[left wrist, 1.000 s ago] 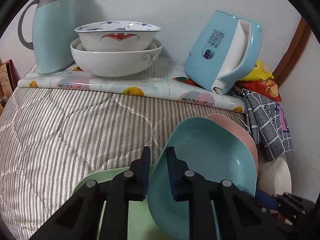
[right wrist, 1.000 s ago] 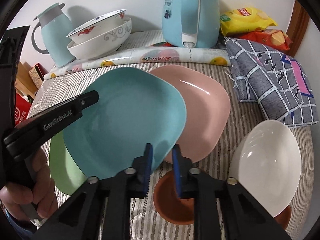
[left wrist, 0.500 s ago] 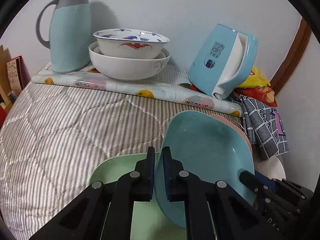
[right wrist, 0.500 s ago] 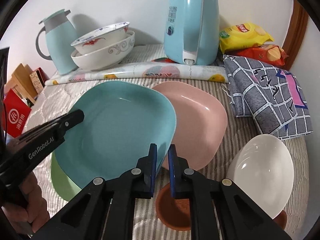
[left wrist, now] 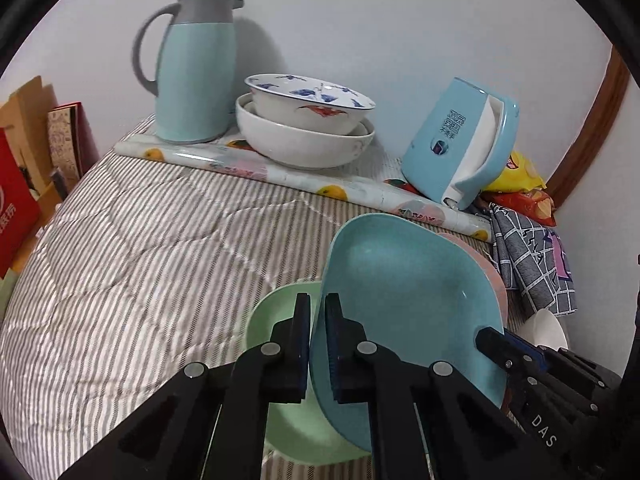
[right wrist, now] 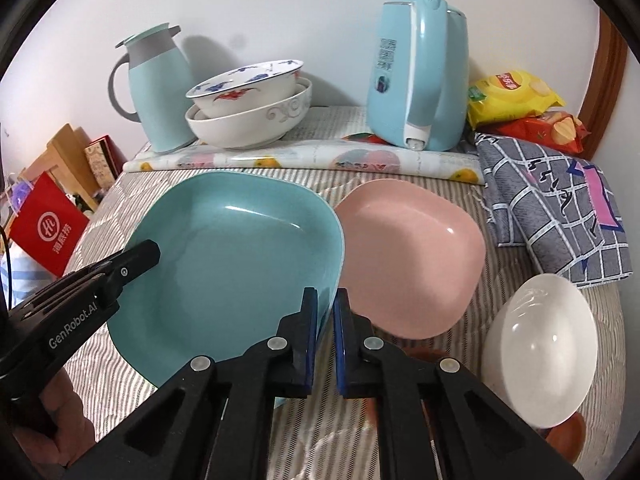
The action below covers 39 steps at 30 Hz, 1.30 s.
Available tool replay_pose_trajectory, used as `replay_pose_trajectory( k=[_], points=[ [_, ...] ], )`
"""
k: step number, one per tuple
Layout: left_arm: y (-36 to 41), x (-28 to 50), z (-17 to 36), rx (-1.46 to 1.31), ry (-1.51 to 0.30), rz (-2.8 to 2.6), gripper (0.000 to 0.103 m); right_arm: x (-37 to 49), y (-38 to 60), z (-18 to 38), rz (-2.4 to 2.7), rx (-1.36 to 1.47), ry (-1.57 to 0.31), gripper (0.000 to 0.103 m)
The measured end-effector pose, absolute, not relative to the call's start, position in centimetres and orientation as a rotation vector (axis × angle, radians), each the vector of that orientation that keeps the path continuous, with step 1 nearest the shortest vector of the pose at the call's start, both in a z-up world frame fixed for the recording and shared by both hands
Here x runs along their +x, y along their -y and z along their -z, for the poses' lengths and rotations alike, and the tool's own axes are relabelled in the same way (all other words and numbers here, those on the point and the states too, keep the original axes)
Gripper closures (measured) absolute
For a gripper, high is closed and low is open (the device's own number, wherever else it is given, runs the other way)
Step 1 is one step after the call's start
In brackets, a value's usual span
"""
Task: Organize plates and bowls
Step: 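Close the left tool on the rim of the light-blue plate, then lift the light-blue plate with the left tool and carry it aside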
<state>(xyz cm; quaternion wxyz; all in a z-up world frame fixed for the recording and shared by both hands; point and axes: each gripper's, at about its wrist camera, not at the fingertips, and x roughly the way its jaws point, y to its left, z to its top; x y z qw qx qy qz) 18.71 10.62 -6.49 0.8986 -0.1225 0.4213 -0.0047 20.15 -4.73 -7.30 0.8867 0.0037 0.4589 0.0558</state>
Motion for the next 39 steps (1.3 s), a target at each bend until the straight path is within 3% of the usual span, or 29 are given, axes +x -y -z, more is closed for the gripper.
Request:
replay_pose_trajectory(
  k=[32,39],
  points=[
    [-12.9,17.0,11.1,-0.308,-0.96,-0.019,0.095,21.5,2.5,11.5,-0.136,-0.036,-1.007,0.098],
    [-13.0,17.1,11.0,-0.31,-0.984,-0.017,0.094,21.5,2.5,11.3,-0.145,-0.041,-1.009,0.092]
  ],
)
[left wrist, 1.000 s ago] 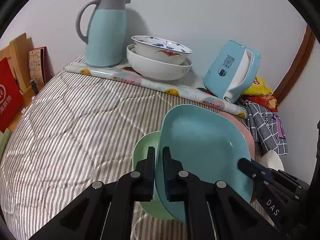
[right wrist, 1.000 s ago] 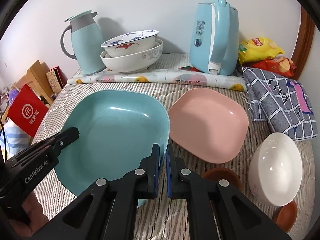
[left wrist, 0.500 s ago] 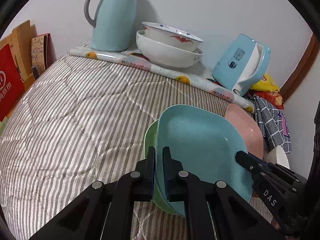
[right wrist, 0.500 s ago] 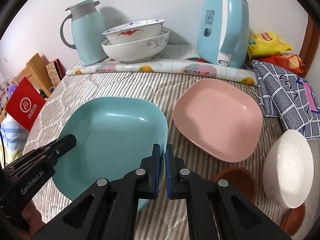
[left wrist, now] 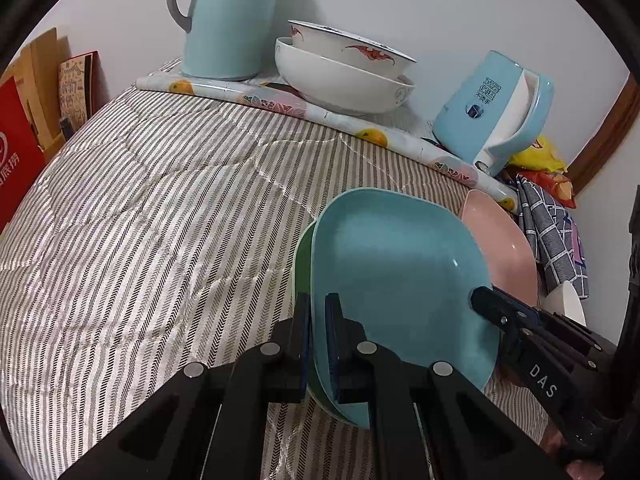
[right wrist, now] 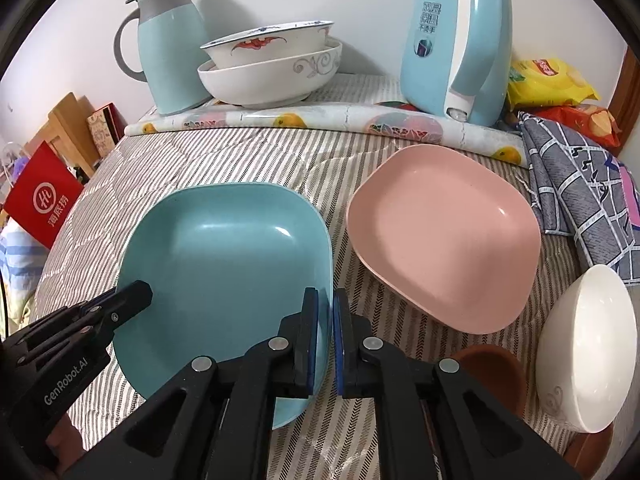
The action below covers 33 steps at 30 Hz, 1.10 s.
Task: Organize plates and bowls
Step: 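Lift the light-blue plate with the left tool and carry it aside, then lower the light-blue plate onto the table and open the left tool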
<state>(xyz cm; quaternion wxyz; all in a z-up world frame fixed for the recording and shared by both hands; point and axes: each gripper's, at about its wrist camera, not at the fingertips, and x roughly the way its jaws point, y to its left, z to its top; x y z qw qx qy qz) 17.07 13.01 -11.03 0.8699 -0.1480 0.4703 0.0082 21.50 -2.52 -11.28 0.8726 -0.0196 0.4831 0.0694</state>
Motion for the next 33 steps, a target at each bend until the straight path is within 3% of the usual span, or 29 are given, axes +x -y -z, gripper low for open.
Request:
replay_pose_trajectory(
  k=[2,4,8,33],
  points=[
    [-13.0,17.0,10.8,-0.309,-0.99,-0.01,0.091,21.3,2.9,10.9,-0.145,-0.03,-1.005,0.082],
    [-12.7,16.9,10.4,-0.303,-0.99,-0.005,0.079,21.0,3.3,10.4,-0.141,-0.017,-0.989,0.068],
    [-12.2,16.1,9.1,-0.265,-0.952,-0.028,0.058,20.5,4.3,9.4,-0.136,-0.001,-0.975,0.066],
    [-6.2,18.3,4.8,-0.208,-0.862,0.005,0.057,19.5,13.4,4.3,0.012,0.047,-0.88,0.051]
  ],
)
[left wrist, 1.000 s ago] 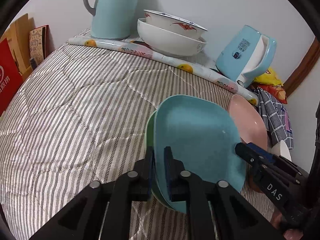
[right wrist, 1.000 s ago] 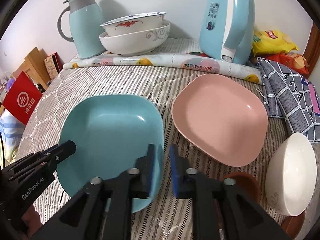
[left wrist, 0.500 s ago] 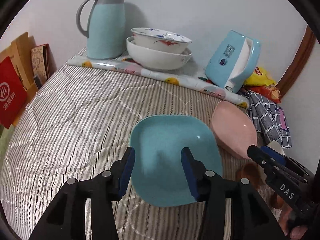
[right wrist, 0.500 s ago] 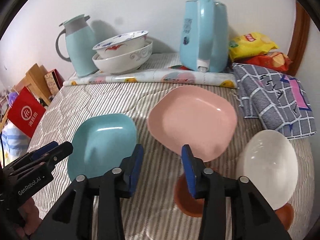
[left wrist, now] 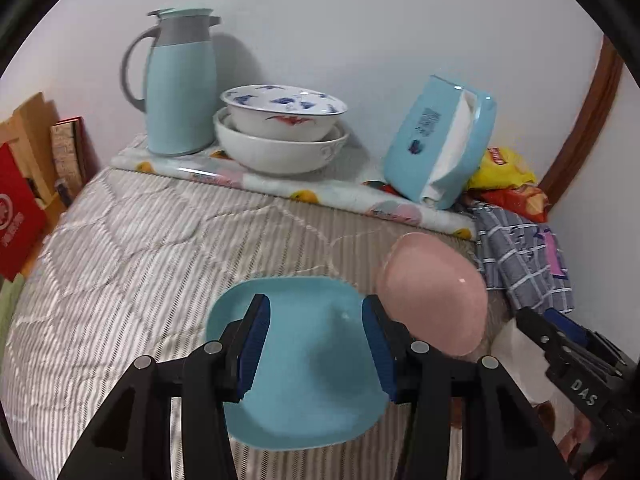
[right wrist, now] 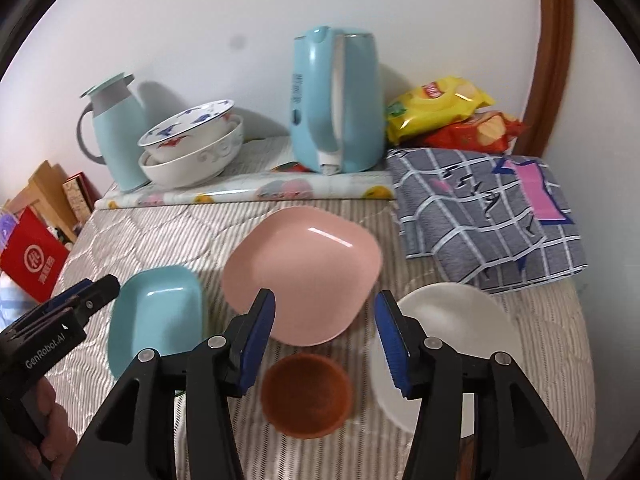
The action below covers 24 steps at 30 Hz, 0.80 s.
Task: Organize plates and bowls
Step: 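Lower the light-blue plate onto the table and open the left tool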
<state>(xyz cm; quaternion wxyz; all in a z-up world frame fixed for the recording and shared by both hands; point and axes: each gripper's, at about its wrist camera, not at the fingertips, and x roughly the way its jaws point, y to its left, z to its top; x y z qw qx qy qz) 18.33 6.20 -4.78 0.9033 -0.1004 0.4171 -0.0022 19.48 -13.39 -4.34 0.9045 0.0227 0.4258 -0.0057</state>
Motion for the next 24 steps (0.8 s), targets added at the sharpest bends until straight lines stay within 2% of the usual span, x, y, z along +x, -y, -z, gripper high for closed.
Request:
replay_pose_trajectory(
  k=[24],
  points=[
    [-5.0,24.0,6.5,-0.188,-0.935,0.045,0.057,23.7,15.0,6.3,0.04,0.035,-0.972,0.05]
  ],
)
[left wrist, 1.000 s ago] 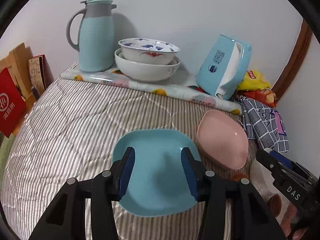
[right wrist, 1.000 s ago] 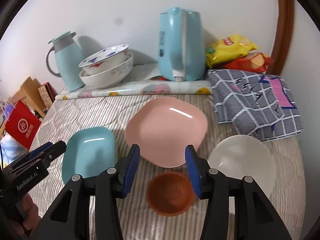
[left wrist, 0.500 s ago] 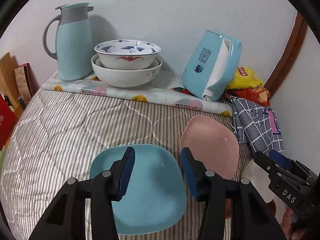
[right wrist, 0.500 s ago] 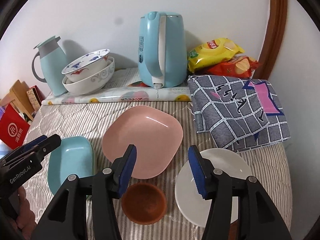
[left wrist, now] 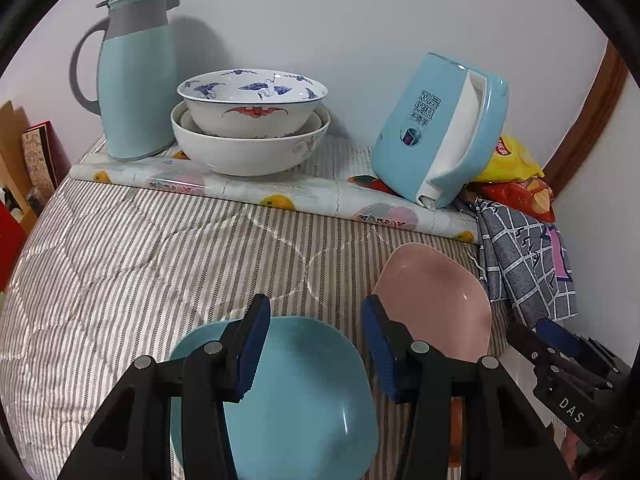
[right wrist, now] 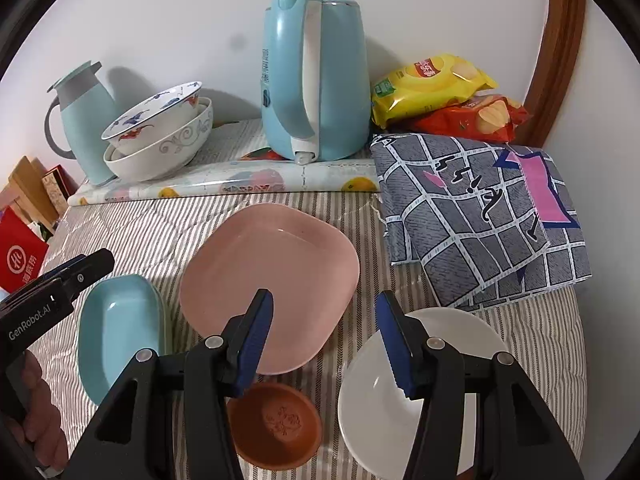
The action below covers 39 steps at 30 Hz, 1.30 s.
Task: Organize plates and bowls
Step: 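Lower the light-blue plate onto the table and open the left tool, then move the left tool to the pink plate and grasp its rim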
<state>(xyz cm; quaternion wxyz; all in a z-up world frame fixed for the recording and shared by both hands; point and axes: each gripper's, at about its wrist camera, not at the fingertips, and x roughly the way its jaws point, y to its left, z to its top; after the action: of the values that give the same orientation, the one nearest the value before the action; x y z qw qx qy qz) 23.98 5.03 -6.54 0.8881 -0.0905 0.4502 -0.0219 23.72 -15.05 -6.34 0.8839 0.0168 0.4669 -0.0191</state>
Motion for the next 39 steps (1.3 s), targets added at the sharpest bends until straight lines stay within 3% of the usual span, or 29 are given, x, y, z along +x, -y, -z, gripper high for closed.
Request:
replay_pose_trajectory(
  k=[29,39],
  points=[
    [-2.2,28.1,10.1,-0.169,-1.013,0.123,0.057,27.9,16.7,9.2,0.04,0.066,-1.037,0.05],
    [-0.2,29.3,11.9,-0.127,-1.062,0.145,0.058,30.2,16.6,11.1,0.044,0.046,-1.117,0.065]
  ],
)
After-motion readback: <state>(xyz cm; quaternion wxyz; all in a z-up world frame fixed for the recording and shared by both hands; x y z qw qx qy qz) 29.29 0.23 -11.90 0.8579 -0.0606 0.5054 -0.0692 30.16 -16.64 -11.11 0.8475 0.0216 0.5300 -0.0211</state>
